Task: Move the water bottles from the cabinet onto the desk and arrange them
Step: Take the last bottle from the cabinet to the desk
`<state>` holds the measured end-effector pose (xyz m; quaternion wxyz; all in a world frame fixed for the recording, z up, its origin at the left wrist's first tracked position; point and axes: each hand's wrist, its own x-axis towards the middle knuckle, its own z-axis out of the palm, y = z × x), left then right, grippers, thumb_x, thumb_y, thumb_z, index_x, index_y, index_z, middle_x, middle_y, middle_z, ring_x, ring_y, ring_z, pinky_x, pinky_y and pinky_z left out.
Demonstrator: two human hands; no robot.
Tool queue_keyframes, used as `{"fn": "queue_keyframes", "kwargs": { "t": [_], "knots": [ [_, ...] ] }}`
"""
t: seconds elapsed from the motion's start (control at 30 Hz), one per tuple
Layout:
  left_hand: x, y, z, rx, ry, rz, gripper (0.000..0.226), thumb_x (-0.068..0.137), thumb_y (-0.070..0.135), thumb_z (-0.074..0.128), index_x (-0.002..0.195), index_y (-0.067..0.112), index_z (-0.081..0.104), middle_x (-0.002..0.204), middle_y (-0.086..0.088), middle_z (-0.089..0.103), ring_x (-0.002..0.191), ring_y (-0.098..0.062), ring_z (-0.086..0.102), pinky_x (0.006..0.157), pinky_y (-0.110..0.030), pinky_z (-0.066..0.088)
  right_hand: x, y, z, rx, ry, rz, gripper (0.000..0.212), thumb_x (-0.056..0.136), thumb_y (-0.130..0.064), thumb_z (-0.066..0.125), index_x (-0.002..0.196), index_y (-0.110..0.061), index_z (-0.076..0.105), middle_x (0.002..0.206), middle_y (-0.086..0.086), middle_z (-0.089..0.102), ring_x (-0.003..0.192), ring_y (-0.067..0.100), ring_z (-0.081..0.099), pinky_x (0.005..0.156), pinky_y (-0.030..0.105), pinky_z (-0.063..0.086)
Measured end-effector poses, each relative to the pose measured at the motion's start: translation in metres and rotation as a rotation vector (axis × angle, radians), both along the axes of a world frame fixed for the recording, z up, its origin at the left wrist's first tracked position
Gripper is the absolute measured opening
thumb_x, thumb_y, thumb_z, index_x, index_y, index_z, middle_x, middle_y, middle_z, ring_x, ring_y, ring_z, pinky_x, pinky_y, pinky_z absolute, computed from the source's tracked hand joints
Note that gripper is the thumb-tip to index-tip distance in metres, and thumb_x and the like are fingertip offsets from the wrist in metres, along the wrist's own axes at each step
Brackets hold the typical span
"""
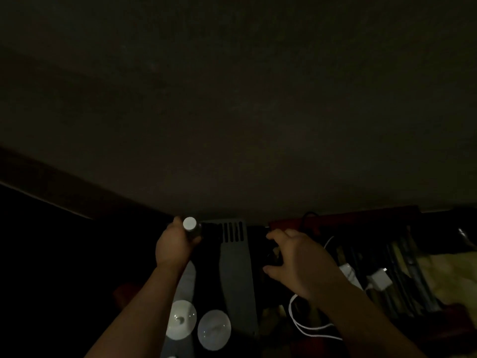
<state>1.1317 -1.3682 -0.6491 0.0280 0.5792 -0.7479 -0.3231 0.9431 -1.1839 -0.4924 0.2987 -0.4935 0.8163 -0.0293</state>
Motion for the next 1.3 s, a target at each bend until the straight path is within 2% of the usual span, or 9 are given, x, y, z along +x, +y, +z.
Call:
{"fn": "queue_keyframes", "kwargs": {
  "t": [0.2, 0.3, 0.4, 0.63, 0.77, 0.87, 1.07, 1.13, 1.3],
  "knots": [
    [-0.006, 0.029, 0.073, 0.002, 0.001, -0.117, 0.046, 0.074, 0.039, 0.08, 0.101, 0.016, 0.052, 0.097, -0.01, 0.068, 0.085, -0.029, 0.066, 0.063, -0.031, 0.044, -0.005, 0.022, 0.065, -0.076, 0.03, -0.054, 0.065, 0.083, -0.047, 0.071, 0.139, -0.028, 0.045, 0.128, -0.003, 0.052, 0.116, 0.011, 0.049, 0.092, 0.02, 0.043],
    [-0.025, 0.049, 0.13, -0.05, 0.006, -0.241, 0.044, 0.072, 0.05, 0.076, 0.093, 0.022, 0.049, 0.096, -0.006, 0.068, 0.086, -0.027, 0.066, 0.062, -0.029, 0.042, -0.02, 0.04, 0.107, -0.058, 0.031, -0.126, 0.067, 0.082, -0.049, 0.071, 0.14, -0.031, 0.042, 0.131, -0.004, 0.05, 0.118, 0.012, 0.049, 0.093, 0.022, 0.044],
    [-0.053, 0.076, 0.196, -0.147, 0.024, -0.39, 0.042, 0.072, 0.055, 0.072, 0.09, 0.023, 0.05, 0.094, -0.003, 0.068, 0.085, -0.025, 0.066, 0.064, -0.032, 0.05, -0.04, 0.067, 0.152, -0.094, 0.051, -0.221, 0.067, 0.08, -0.05, 0.072, 0.138, -0.032, 0.043, 0.131, -0.004, 0.051, 0.117, 0.012, 0.051, 0.092, 0.025, 0.047],
    [-0.136, 0.151, 0.361, -0.258, 0.045, -0.757, 0.051, 0.066, 0.054, 0.073, 0.102, 0.023, 0.054, 0.097, 0.005, 0.062, 0.083, -0.017, 0.062, 0.065, -0.03, 0.048, -0.088, 0.162, 0.245, -0.2, 0.158, -0.388, 0.066, 0.078, -0.05, 0.076, 0.134, -0.029, 0.048, 0.125, -0.003, 0.054, 0.113, 0.013, 0.054, 0.091, 0.029, 0.05],
    [-0.191, 0.221, 0.435, -0.306, 0.107, -0.925, 0.053, 0.07, 0.054, 0.075, 0.107, 0.024, 0.054, 0.1, 0.006, 0.063, 0.087, -0.016, 0.063, 0.076, -0.036, 0.056, -0.118, 0.242, 0.289, -0.252, 0.185, -0.485, 0.063, 0.075, -0.05, 0.077, 0.129, -0.029, 0.052, 0.122, -0.003, 0.056, 0.108, 0.013, 0.055, 0.089, 0.028, 0.05],
    [-0.235, 0.285, 0.47, -0.318, 0.157, -1.026, 0.054, 0.066, 0.058, 0.075, 0.105, 0.028, 0.054, 0.094, 0.009, 0.063, 0.082, -0.012, 0.062, 0.074, -0.037, 0.057, -0.147, 0.317, 0.316, -0.274, 0.229, -0.555, 0.062, 0.073, -0.051, 0.077, 0.126, -0.029, 0.054, 0.116, -0.004, 0.057, 0.099, 0.011, 0.055, 0.082, 0.025, 0.048],
    [-0.324, 0.447, 0.515, -0.309, 0.301, -1.204, 0.059, 0.051, 0.067, 0.069, 0.1, 0.038, 0.055, 0.086, 0.016, 0.063, 0.075, -0.003, 0.061, 0.066, -0.03, 0.055, -0.205, 0.492, 0.357, -0.269, 0.309, -0.738, 0.065, 0.07, -0.052, 0.078, 0.127, -0.03, 0.054, 0.119, -0.004, 0.058, 0.104, 0.013, 0.057, 0.082, 0.028, 0.05],
    [-0.352, 0.505, 0.526, -0.284, 0.365, -1.265, 0.057, 0.052, 0.066, 0.072, 0.1, 0.04, 0.056, 0.085, 0.017, 0.064, 0.074, -0.001, 0.062, 0.065, -0.027, 0.054, -0.219, 0.551, 0.368, -0.268, 0.345, -0.797, 0.065, 0.07, -0.051, 0.079, 0.126, -0.03, 0.054, 0.119, -0.005, 0.059, 0.102, 0.012, 0.057, 0.078, 0.026, 0.05],
    [-0.414, 0.634, 0.549, -0.288, 0.455, -1.413, 0.049, 0.059, 0.054, 0.081, 0.101, 0.037, 0.059, 0.085, 0.015, 0.065, 0.075, -0.002, 0.063, 0.069, -0.03, 0.056, -0.239, 0.681, 0.386, -0.241, 0.426, -0.971, 0.071, 0.071, -0.05, 0.079, 0.133, -0.029, 0.052, 0.123, -0.003, 0.06, 0.106, 0.012, 0.058, 0.081, 0.027, 0.052]
  ]
}}
